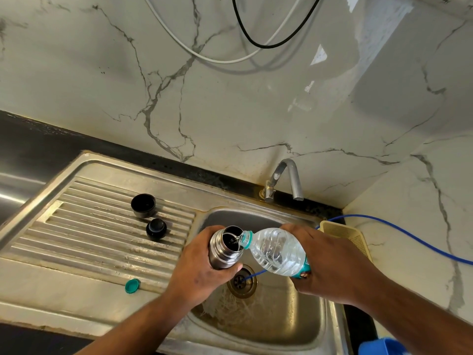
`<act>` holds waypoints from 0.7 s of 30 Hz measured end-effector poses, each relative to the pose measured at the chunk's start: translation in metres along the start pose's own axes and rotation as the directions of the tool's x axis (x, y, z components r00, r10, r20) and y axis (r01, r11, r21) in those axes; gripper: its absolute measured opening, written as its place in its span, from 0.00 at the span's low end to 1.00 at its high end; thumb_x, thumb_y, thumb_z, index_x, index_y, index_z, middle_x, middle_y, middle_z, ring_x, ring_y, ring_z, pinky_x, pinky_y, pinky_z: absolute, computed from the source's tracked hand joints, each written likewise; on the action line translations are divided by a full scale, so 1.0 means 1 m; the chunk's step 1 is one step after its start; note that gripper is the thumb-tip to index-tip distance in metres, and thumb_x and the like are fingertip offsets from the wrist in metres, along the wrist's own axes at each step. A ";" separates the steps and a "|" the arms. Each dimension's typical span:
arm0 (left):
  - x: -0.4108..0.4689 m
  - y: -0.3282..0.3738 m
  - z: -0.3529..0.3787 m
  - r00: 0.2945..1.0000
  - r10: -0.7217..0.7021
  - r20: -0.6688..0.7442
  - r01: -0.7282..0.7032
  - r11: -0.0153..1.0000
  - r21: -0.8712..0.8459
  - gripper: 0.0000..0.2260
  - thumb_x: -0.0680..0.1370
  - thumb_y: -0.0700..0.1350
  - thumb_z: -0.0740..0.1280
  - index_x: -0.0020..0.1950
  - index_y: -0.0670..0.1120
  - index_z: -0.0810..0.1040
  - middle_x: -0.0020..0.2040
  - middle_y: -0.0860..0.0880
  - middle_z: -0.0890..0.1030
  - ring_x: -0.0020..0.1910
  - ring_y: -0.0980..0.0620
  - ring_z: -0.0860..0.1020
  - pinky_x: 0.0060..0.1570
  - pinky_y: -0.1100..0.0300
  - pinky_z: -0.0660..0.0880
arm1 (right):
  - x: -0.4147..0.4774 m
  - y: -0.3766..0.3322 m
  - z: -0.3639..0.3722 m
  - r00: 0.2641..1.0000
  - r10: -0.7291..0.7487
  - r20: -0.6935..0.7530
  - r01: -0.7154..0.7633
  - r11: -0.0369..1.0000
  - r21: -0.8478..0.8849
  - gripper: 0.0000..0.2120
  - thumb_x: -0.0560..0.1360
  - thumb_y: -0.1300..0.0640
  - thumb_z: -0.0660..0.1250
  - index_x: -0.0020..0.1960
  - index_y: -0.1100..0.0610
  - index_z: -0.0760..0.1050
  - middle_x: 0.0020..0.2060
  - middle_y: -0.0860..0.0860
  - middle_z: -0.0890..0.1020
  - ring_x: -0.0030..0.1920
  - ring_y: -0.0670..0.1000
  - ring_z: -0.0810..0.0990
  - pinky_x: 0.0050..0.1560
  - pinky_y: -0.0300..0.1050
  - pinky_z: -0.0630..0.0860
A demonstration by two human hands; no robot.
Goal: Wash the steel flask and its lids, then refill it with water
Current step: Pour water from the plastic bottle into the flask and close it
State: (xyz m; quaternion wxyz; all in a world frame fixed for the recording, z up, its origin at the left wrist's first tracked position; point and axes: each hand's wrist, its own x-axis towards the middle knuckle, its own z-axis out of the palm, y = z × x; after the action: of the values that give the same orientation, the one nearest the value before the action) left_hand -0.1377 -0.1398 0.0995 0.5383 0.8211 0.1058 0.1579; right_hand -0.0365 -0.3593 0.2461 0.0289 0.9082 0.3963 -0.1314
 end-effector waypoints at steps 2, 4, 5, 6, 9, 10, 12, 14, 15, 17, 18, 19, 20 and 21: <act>0.000 0.000 0.000 1.000 0.006 -0.002 -0.006 1.000 0.002 0.30 0.65 0.55 0.83 0.61 0.62 0.73 0.52 0.61 0.82 0.53 0.62 0.81 0.49 0.71 0.75 | 0.000 0.000 0.000 1.000 0.002 0.003 -0.002 1.000 -0.004 0.42 0.72 0.37 0.73 0.79 0.40 0.54 0.70 0.38 0.71 0.64 0.41 0.74 0.57 0.30 0.74; 0.000 0.000 0.000 1.000 0.013 -0.004 -0.013 1.000 0.006 0.29 0.65 0.56 0.83 0.61 0.64 0.73 0.52 0.62 0.82 0.53 0.62 0.81 0.49 0.71 0.75 | 0.000 0.001 0.000 1.000 -0.003 -0.005 0.003 1.000 -0.008 0.42 0.72 0.38 0.73 0.78 0.40 0.55 0.70 0.38 0.71 0.63 0.40 0.74 0.56 0.30 0.74; -0.001 -0.001 0.000 1.000 0.015 -0.006 -0.015 1.000 0.007 0.29 0.65 0.55 0.83 0.60 0.65 0.72 0.52 0.62 0.82 0.53 0.62 0.81 0.49 0.71 0.75 | 0.000 0.001 0.000 1.000 -0.003 -0.006 0.003 1.000 -0.007 0.42 0.72 0.37 0.73 0.78 0.40 0.55 0.70 0.37 0.71 0.63 0.40 0.74 0.57 0.31 0.75; -0.001 -0.001 0.000 1.000 0.017 -0.008 -0.017 1.000 0.007 0.29 0.65 0.55 0.83 0.60 0.65 0.72 0.52 0.62 0.82 0.53 0.62 0.81 0.49 0.72 0.75 | 0.000 0.001 0.000 1.000 -0.002 -0.004 0.002 1.000 -0.005 0.42 0.72 0.37 0.73 0.78 0.40 0.54 0.70 0.37 0.71 0.64 0.40 0.74 0.57 0.31 0.74; -0.001 0.000 0.000 1.000 0.019 -0.004 -0.019 1.000 0.011 0.29 0.65 0.56 0.83 0.60 0.66 0.71 0.52 0.62 0.82 0.53 0.62 0.81 0.48 0.71 0.76 | 0.000 0.001 0.001 1.000 -0.003 -0.004 0.003 1.000 -0.007 0.42 0.72 0.37 0.73 0.79 0.40 0.54 0.71 0.38 0.71 0.64 0.41 0.74 0.57 0.30 0.74; -0.001 0.000 0.000 1.000 0.021 -0.005 -0.021 1.000 0.013 0.29 0.65 0.56 0.83 0.60 0.66 0.71 0.52 0.62 0.82 0.53 0.63 0.81 0.48 0.72 0.76 | -0.001 0.001 0.001 1.000 -0.004 -0.004 0.004 1.000 -0.005 0.43 0.72 0.37 0.73 0.79 0.41 0.55 0.71 0.38 0.71 0.64 0.41 0.74 0.58 0.30 0.73; -0.001 0.000 0.000 1.000 0.023 -0.007 -0.023 1.000 0.011 0.29 0.65 0.56 0.83 0.60 0.67 0.71 0.52 0.63 0.82 0.53 0.63 0.80 0.49 0.72 0.75 | -0.001 0.001 0.001 1.000 -0.005 -0.003 0.005 1.000 -0.007 0.42 0.72 0.37 0.73 0.79 0.41 0.54 0.71 0.38 0.71 0.65 0.41 0.74 0.59 0.31 0.73; -0.002 -0.001 0.001 1.000 0.022 -0.005 -0.022 1.000 0.008 0.29 0.65 0.56 0.82 0.60 0.66 0.71 0.53 0.62 0.82 0.53 0.63 0.80 0.49 0.72 0.75 | -0.001 0.000 0.000 1.000 -0.002 0.002 0.002 1.000 -0.016 0.42 0.73 0.37 0.72 0.79 0.40 0.54 0.71 0.37 0.70 0.65 0.41 0.73 0.59 0.30 0.73; -0.002 -0.001 0.001 1.000 0.020 -0.003 -0.020 1.000 0.007 0.29 0.65 0.56 0.82 0.60 0.66 0.72 0.53 0.63 0.82 0.53 0.63 0.81 0.49 0.72 0.75 | -0.001 0.000 0.000 1.000 0.000 0.003 0.000 1.000 -0.016 0.42 0.72 0.37 0.73 0.79 0.40 0.54 0.71 0.37 0.71 0.64 0.40 0.74 0.58 0.31 0.74; -0.002 -0.003 0.001 1.000 0.017 0.000 -0.017 1.000 -0.003 0.29 0.65 0.57 0.82 0.62 0.63 0.73 0.53 0.63 0.82 0.53 0.62 0.81 0.49 0.70 0.76 | -0.001 0.001 0.000 1.000 -0.002 0.005 0.002 1.000 -0.015 0.43 0.72 0.37 0.73 0.79 0.40 0.54 0.70 0.37 0.71 0.63 0.41 0.75 0.58 0.33 0.76; -0.002 -0.003 0.001 1.000 0.016 0.001 -0.016 1.000 -0.006 0.29 0.65 0.57 0.82 0.62 0.62 0.74 0.53 0.63 0.82 0.53 0.61 0.81 0.49 0.70 0.77 | -0.001 0.001 -0.001 1.000 -0.003 0.005 0.003 1.000 -0.018 0.43 0.72 0.38 0.73 0.79 0.40 0.54 0.69 0.37 0.72 0.62 0.41 0.75 0.58 0.34 0.77; -0.002 -0.004 0.002 1.000 0.015 0.003 -0.015 1.000 -0.005 0.30 0.65 0.57 0.82 0.63 0.61 0.74 0.53 0.62 0.82 0.53 0.61 0.81 0.49 0.69 0.77 | -0.001 0.001 -0.001 1.000 -0.002 0.009 0.002 1.000 -0.021 0.43 0.72 0.37 0.73 0.79 0.40 0.54 0.69 0.37 0.72 0.62 0.41 0.75 0.58 0.34 0.76; -0.002 -0.004 0.002 1.000 0.016 0.006 -0.016 1.000 -0.002 0.30 0.65 0.57 0.82 0.63 0.61 0.74 0.53 0.63 0.82 0.53 0.61 0.81 0.49 0.69 0.77 | -0.001 0.000 -0.002 1.000 -0.002 0.010 0.002 1.000 -0.021 0.43 0.72 0.37 0.73 0.79 0.41 0.54 0.69 0.37 0.71 0.62 0.40 0.74 0.58 0.33 0.76; -0.002 -0.003 0.001 1.000 0.017 0.008 -0.017 1.000 0.000 0.30 0.65 0.57 0.82 0.63 0.61 0.74 0.53 0.63 0.82 0.53 0.61 0.81 0.49 0.68 0.78 | -0.001 0.001 -0.001 1.000 -0.003 0.009 0.003 1.000 -0.020 0.43 0.72 0.38 0.73 0.79 0.40 0.54 0.69 0.37 0.71 0.61 0.39 0.74 0.57 0.32 0.75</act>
State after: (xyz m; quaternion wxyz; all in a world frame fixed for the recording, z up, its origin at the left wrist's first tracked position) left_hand -0.1393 -0.1404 0.0955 0.5371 0.8227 0.0966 0.1594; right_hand -0.0362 -0.3605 0.2478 0.0395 0.9066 0.3990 -0.1316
